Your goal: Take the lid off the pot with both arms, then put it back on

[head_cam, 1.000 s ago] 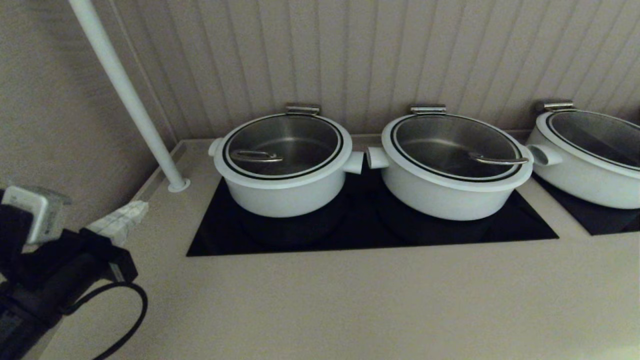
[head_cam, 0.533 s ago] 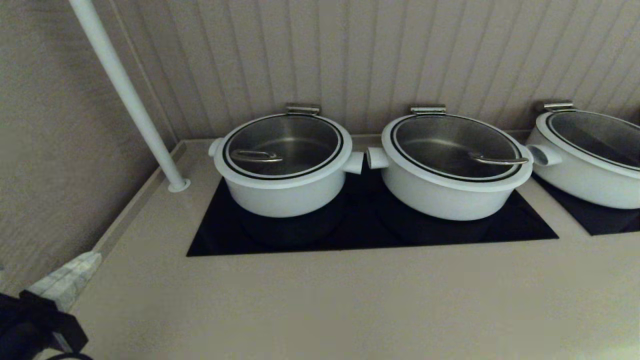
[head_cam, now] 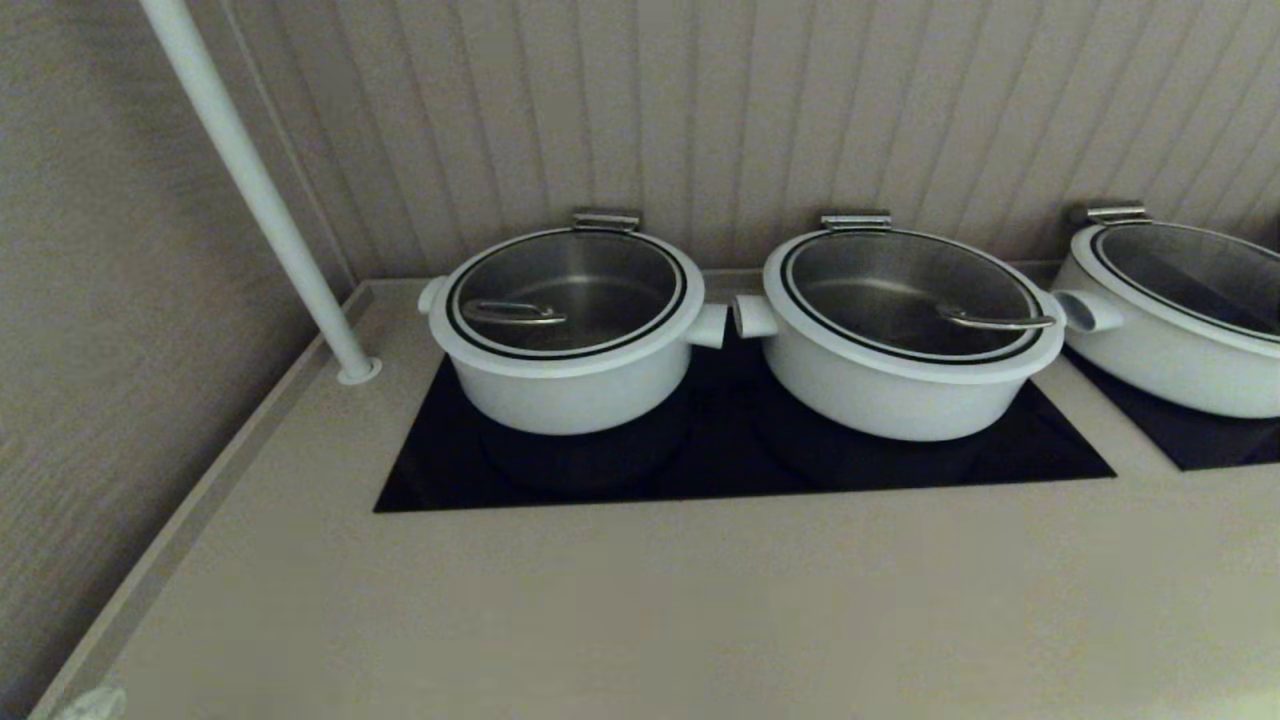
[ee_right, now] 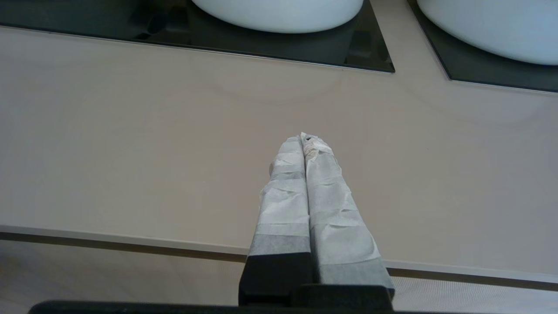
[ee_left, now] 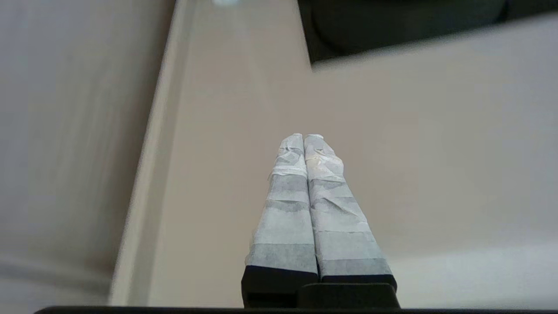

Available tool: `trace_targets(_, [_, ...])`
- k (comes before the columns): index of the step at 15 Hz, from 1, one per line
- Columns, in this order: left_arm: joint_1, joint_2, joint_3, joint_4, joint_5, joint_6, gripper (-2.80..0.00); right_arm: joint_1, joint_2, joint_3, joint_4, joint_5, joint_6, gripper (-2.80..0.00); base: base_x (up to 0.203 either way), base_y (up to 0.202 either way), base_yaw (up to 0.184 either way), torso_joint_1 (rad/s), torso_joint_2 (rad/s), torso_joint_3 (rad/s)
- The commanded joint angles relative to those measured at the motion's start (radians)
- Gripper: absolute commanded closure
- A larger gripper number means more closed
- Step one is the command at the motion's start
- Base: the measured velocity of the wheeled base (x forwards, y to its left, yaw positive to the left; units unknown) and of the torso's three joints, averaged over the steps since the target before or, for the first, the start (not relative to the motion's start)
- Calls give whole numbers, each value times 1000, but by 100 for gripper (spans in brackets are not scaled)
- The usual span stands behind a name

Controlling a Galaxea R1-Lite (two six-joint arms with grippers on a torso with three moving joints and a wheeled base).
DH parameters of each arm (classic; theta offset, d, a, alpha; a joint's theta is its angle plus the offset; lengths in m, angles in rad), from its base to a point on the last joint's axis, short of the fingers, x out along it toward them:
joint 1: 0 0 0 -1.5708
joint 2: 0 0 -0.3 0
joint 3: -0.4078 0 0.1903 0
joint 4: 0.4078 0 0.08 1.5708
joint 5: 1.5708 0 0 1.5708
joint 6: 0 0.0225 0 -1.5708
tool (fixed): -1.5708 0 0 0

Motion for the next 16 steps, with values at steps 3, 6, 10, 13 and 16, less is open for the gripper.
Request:
trace_targets(3, [-13,-249,0,196,-2,-1,0,0,2,1,1,1,-1,0,0,0,0,0,0,0])
trace_targets(6, [-24,-362,-6,255,-8,-2,0,0,2,-1,1,1,-1,0,0,0,0,0,0,0])
trace_targets(10, [-27,-384,-5,257,-2,-58,0,0,2,0,1,1,-1,0,0,0,0,0,0,0])
trace_targets(13, [-28,-385,-3,257,0,-77,0,0,2,-1,1,1,-1,0,0,0,0,0,0,0])
trace_targets(16, [-28,-386,-3,257,-2,-72,0,0,2,-1,1,1,-1,0,0,0,0,0,0,0])
